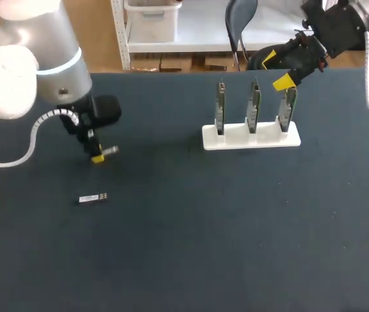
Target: Pick up the optical module with the left hand, and insert it into the network port with the right hand.
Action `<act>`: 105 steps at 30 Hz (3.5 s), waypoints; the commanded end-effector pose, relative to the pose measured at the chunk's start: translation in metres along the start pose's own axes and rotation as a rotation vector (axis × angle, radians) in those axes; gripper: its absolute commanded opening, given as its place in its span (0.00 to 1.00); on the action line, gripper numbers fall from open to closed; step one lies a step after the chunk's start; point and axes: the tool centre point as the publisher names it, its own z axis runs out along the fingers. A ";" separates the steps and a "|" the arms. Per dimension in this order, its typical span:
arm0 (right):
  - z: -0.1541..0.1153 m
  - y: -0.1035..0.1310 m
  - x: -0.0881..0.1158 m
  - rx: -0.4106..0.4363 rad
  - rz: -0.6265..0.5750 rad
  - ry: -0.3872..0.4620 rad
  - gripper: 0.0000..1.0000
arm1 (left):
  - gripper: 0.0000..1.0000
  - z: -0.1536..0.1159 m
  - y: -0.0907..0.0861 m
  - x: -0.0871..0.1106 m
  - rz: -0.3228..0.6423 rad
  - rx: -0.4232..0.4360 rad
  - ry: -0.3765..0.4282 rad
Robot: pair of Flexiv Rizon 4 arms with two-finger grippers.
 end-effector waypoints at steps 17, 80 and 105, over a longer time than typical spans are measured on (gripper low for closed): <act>0.000 0.000 0.000 0.002 -0.001 0.000 1.00 | 0.00 -0.170 0.073 -0.185 -0.044 -0.295 -0.860; 0.000 0.000 0.000 0.002 -0.001 0.000 1.00 | 0.00 -0.146 -0.040 -0.392 0.207 0.118 -1.321; 0.000 0.000 0.000 0.002 -0.001 0.000 1.00 | 0.00 -0.138 -0.046 -0.388 0.230 0.172 -1.313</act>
